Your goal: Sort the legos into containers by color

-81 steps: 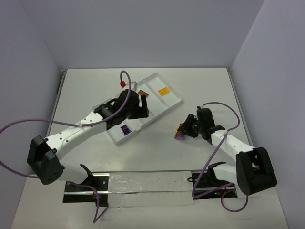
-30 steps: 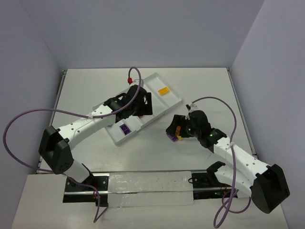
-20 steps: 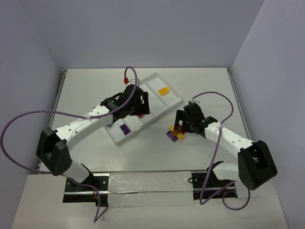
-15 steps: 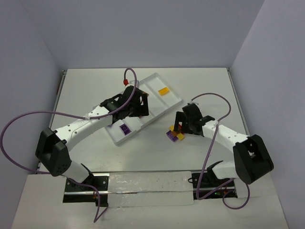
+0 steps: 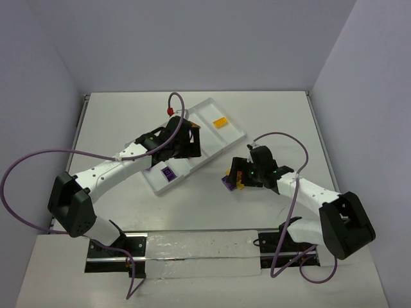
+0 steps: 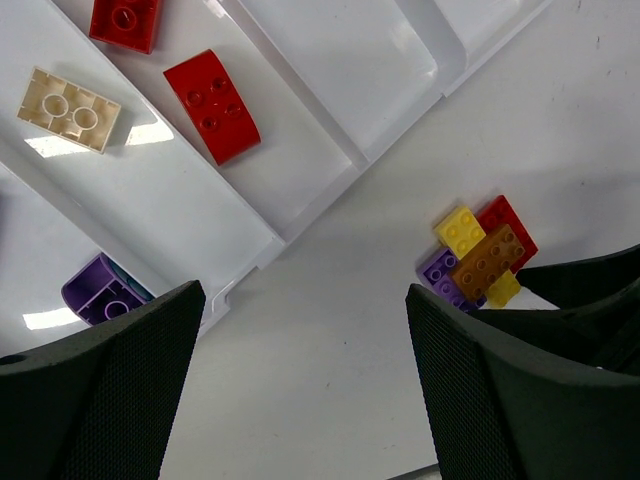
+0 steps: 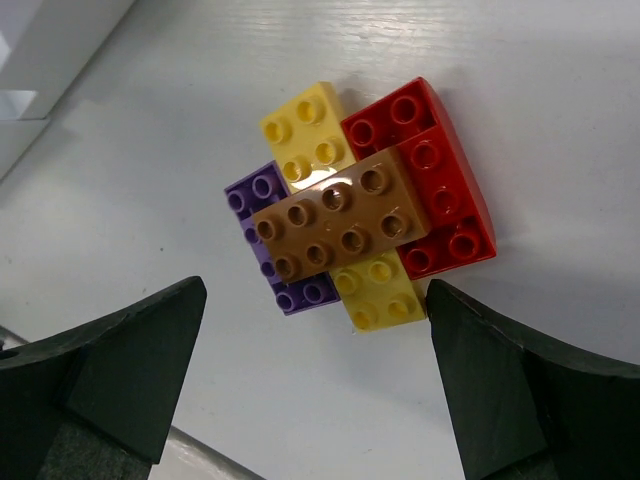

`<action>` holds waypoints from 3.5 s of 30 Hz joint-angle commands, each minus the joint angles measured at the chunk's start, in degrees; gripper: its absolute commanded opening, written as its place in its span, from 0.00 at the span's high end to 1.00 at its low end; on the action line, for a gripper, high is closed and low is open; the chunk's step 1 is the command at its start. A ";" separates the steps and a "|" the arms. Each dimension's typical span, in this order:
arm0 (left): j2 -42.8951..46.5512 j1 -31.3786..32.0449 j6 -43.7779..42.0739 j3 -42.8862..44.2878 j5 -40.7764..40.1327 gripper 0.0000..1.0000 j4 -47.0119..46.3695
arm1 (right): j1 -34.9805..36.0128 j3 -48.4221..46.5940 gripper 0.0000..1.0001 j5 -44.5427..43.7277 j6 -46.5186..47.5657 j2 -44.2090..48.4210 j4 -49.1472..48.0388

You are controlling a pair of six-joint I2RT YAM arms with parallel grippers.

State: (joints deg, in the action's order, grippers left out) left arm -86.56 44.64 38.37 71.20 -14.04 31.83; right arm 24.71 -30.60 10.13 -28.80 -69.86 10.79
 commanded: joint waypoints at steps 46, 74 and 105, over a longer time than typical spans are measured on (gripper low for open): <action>-0.17 0.18 -0.23 2.19 3.91 0.11 -3.43 | 10.14 0.17 0.11 -6.17 2.27 2.43 -2.97; -0.71 0.27 -0.29 2.26 4.10 0.11 -3.37 | 17.69 -7.58 0.33 -25.13 -4.90 -8.47 7.39; 2.21 -7.90 18.46 -16.04 36.88 0.12 -37.19 | 18.18 -0.07 1.00 -22.19 -7.84 17.22 1.70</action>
State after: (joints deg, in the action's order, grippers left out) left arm -86.83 36.60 50.19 57.13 15.20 8.47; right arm 42.61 -30.55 -13.40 -35.65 -54.12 14.87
